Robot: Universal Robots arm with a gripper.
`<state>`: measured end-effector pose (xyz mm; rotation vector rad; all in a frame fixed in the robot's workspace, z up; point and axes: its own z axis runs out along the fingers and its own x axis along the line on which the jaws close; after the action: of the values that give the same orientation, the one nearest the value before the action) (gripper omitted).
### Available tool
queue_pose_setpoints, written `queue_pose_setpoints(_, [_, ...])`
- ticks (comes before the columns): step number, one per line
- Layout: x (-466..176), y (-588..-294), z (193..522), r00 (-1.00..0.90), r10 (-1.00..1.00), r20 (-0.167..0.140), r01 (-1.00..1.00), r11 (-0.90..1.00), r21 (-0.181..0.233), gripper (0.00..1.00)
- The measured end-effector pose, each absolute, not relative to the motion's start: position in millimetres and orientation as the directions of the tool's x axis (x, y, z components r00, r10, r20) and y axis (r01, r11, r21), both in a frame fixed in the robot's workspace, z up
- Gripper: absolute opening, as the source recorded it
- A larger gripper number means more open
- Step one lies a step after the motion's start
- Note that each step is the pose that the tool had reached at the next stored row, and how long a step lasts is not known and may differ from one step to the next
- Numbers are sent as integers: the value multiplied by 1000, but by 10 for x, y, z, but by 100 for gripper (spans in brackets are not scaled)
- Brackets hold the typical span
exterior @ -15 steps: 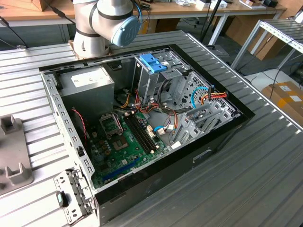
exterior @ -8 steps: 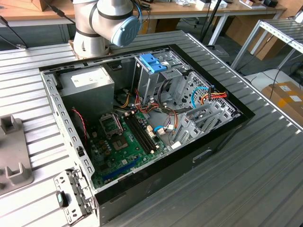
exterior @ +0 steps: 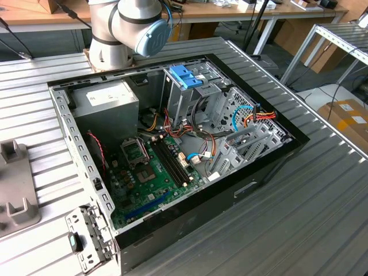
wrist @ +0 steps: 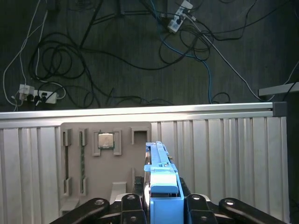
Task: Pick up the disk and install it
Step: 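Pick up the disk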
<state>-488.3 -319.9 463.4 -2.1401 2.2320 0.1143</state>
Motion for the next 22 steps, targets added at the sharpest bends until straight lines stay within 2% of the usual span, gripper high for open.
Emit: queue_pose_setpoints(22, [-4883,-3199,4787,-43,-995,-85,-999,41,21,37])
